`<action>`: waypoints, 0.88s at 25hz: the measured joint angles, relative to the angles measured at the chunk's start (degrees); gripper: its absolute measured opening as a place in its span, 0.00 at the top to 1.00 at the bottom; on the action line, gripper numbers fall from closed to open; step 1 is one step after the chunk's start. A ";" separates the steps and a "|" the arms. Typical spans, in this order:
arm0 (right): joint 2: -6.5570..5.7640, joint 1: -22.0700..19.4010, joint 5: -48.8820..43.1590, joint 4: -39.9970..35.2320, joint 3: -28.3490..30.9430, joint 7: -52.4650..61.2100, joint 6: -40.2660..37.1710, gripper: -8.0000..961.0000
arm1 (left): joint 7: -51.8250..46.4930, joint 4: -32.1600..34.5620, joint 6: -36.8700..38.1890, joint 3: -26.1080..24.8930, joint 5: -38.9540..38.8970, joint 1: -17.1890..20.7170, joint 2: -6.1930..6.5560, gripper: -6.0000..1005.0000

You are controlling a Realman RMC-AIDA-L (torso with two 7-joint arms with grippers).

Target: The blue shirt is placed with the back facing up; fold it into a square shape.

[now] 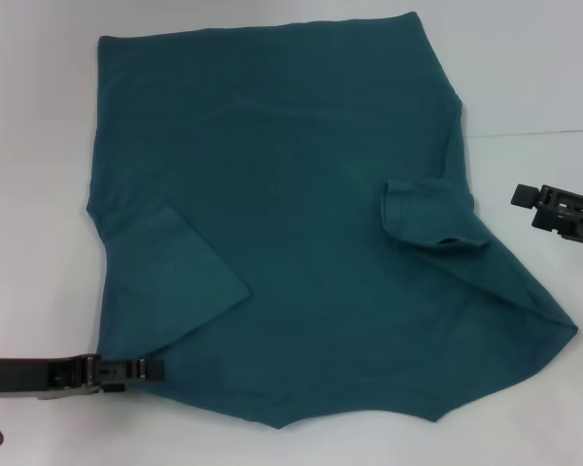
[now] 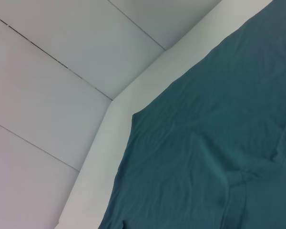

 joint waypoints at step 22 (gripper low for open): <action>0.09 -0.06 0.00 0.00 0.00 -0.24 0.06 0.06 | -1.44 -0.75 0.26 0.97 0.03 0.02 -0.40 0.13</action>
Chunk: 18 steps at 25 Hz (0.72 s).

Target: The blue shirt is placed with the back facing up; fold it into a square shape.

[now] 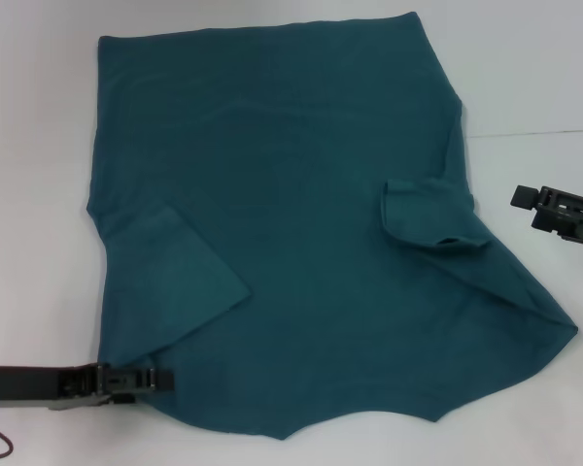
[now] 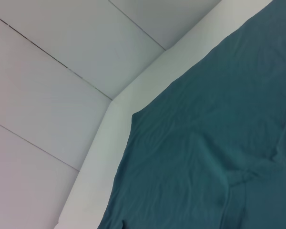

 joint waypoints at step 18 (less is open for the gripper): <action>0.00 0.00 -0.04 0.00 0.00 0.15 0.08 0.06 | -0.88 -0.65 -3.74 1.32 -0.04 -0.52 -0.32 0.15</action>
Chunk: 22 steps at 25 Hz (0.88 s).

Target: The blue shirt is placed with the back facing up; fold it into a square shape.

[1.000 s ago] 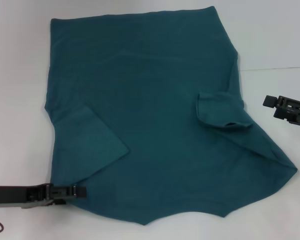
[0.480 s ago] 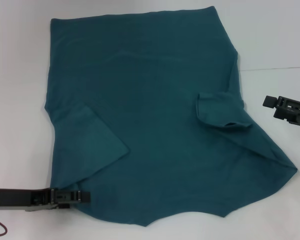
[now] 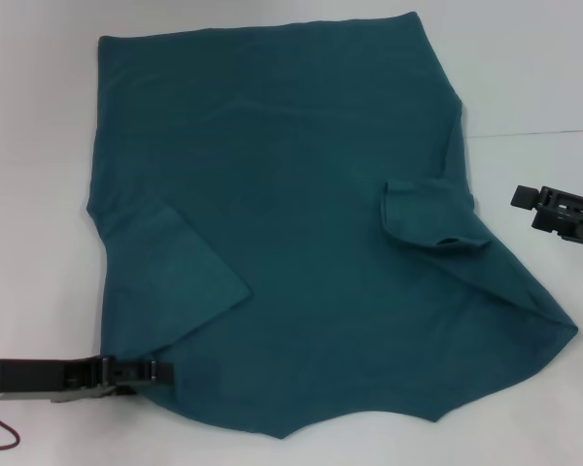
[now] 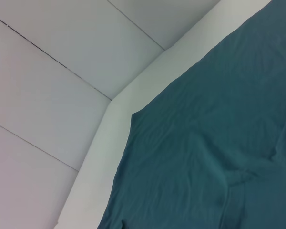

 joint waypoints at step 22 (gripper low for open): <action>0.09 0.00 -0.09 0.00 0.00 -0.31 0.14 0.07 | -0.25 0.26 -1.61 0.00 1.16 -0.18 0.02 0.83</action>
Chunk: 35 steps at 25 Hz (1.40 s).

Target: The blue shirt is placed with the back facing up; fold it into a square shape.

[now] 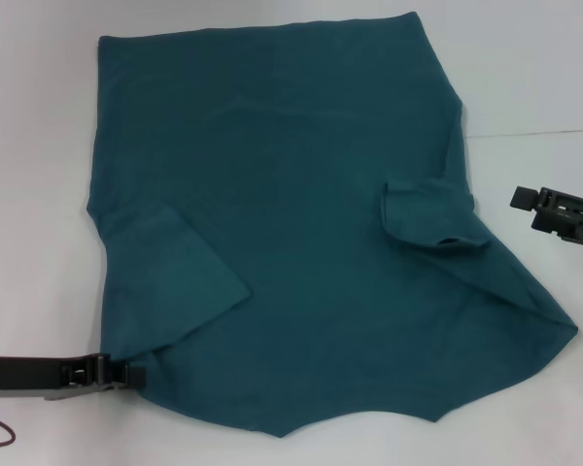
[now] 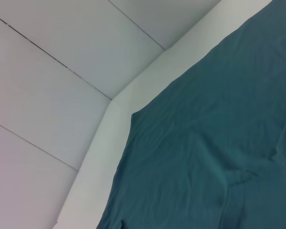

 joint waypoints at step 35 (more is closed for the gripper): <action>-3.27 -2.38 -15.36 -0.08 -0.69 8.95 -1.28 0.08 | 0.78 1.89 0.55 -1.23 -2.88 0.73 0.31 0.94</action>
